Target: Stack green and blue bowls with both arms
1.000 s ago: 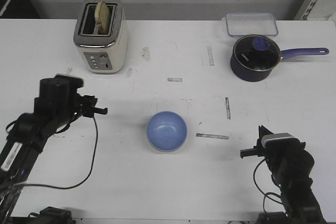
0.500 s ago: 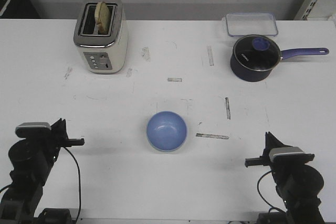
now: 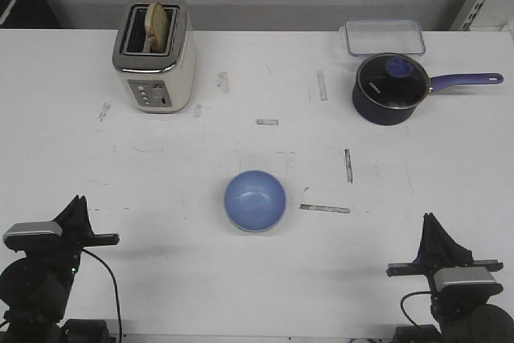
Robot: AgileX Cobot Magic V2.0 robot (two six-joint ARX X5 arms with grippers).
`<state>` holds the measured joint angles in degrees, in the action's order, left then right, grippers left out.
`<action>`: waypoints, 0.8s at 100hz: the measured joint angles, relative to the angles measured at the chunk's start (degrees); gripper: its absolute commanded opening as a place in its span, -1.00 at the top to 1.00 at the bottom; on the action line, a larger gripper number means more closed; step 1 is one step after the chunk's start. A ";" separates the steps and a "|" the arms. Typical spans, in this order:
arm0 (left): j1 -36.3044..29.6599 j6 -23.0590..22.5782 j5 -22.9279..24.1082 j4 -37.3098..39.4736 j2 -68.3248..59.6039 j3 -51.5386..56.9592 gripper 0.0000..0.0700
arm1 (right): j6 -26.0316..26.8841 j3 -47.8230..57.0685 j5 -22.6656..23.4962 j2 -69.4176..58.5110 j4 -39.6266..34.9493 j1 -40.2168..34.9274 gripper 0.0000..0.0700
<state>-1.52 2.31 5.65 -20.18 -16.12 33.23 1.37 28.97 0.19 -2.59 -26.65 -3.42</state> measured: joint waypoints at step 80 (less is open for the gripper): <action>0.00 0.00 0.00 -0.02 3.41 0.00 1.00 | 0.00 0.00 -0.09 0.00 -0.04 0.00 0.98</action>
<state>-1.52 2.31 5.65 -20.21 -12.71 33.23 1.37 28.97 0.10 -2.59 -26.70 -3.42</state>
